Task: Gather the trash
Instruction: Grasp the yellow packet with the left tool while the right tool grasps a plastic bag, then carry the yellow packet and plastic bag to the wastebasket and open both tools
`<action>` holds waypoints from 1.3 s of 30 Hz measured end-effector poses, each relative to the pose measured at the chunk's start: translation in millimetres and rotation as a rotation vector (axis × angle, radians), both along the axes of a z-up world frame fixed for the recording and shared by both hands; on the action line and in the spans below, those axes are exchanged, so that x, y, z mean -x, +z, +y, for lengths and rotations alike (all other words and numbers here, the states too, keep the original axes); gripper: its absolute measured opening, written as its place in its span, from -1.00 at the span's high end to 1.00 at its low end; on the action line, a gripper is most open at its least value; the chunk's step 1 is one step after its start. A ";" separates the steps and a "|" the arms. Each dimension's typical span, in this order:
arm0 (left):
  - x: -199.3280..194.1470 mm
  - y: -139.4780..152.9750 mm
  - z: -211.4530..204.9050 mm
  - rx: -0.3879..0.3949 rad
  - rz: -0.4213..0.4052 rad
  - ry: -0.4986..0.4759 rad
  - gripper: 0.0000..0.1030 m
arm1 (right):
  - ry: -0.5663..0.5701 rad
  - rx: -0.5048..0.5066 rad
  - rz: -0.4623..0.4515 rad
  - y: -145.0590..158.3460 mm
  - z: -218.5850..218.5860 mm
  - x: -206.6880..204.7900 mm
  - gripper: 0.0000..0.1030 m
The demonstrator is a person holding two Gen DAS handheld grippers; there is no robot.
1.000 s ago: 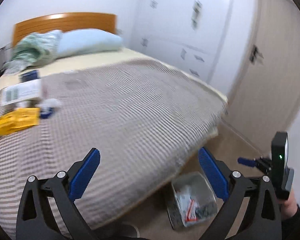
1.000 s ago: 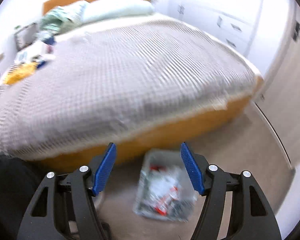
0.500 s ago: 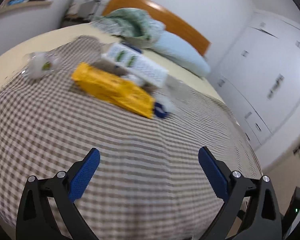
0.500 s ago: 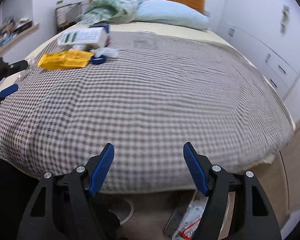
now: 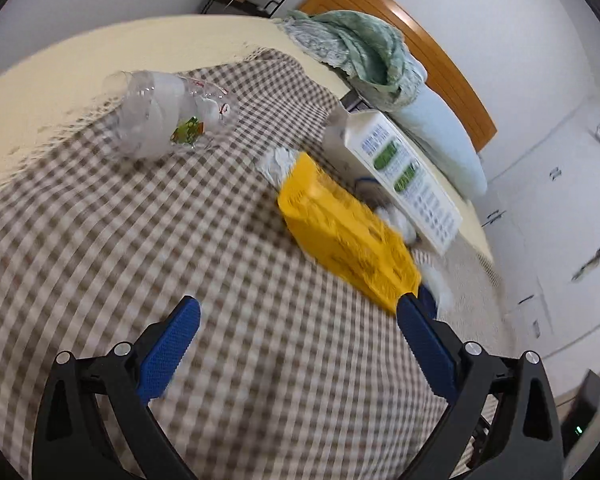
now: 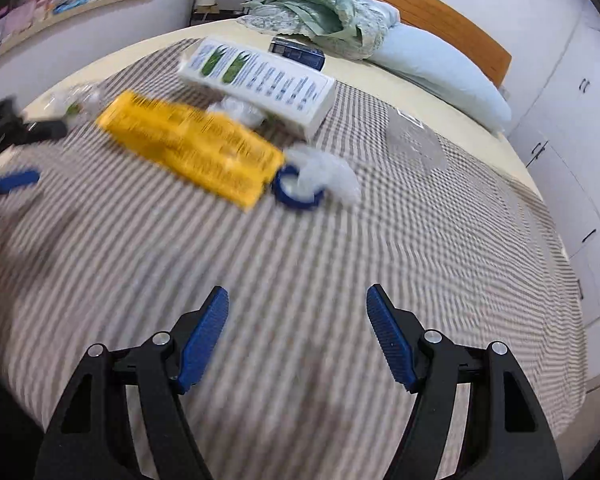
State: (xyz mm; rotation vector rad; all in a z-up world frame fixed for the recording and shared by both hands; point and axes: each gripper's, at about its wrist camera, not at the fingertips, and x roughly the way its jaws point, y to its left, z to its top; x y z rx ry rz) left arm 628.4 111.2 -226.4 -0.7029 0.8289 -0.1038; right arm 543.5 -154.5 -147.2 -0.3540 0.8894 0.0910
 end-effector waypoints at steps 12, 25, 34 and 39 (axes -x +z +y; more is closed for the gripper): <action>-96.1 -26.5 -5.0 0.138 0.108 0.016 -0.74 | -0.204 -0.327 0.070 -17.3 -47.5 -142.9 -0.34; -62.1 31.2 -16.6 0.185 -0.017 -0.171 0.58 | -0.256 -0.496 0.001 6.3 -89.2 -113.0 0.88; 57.1 57.3 -32.6 0.133 -0.062 -0.200 0.84 | -0.198 -0.469 -0.085 63.1 -134.5 32.7 0.89; 124.1 78.9 -55.0 0.056 -0.089 -0.226 0.85 | -0.229 -0.451 -0.094 55.8 -175.8 133.8 0.89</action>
